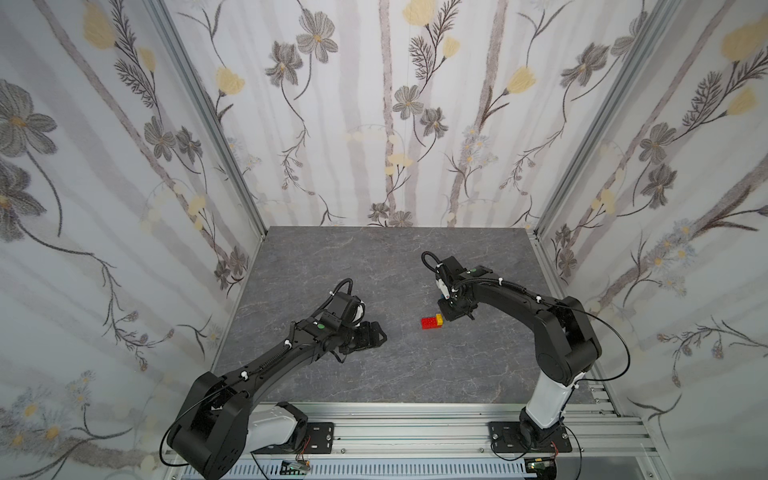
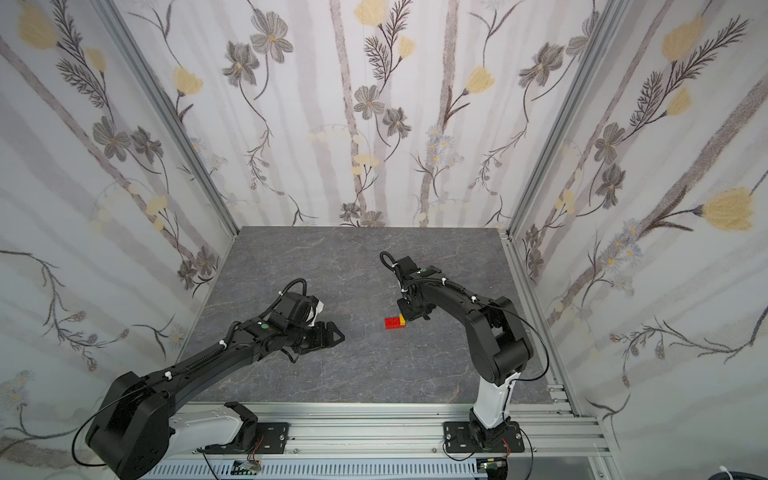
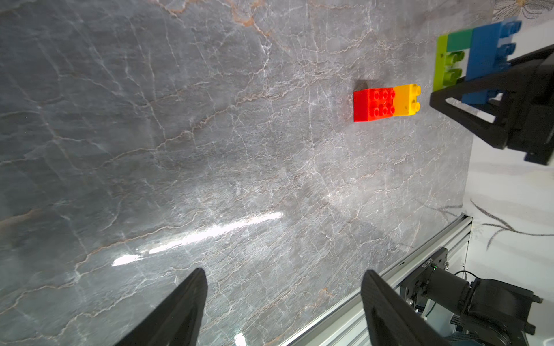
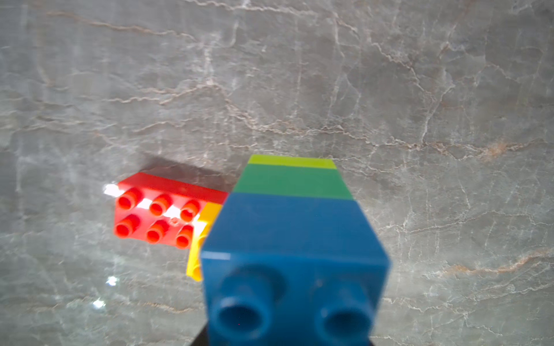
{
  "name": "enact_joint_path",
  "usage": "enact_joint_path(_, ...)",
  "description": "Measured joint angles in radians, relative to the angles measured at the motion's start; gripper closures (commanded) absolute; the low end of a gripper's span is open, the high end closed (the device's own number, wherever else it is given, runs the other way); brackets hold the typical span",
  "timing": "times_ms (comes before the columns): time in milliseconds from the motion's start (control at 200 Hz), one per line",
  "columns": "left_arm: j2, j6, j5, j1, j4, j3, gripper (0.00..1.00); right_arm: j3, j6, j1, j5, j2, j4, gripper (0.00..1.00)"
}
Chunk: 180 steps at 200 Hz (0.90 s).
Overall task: Assemble the number 5 with lego
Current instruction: Move the lego brick at the center of the board.
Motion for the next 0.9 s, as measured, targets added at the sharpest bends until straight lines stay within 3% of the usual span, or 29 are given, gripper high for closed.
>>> enact_joint_path(390, 0.010, 0.000, -0.007, -0.001, -0.001, 0.006, 0.19, 0.055, 0.016, -0.008, 0.004, 0.106, 0.003, 0.72)
enact_joint_path(899, 0.010, 0.001, -0.021, -0.001, 0.000, 0.000, 0.18, 0.035, 0.105, 0.171, -0.005, 0.094, 0.006, 0.72)
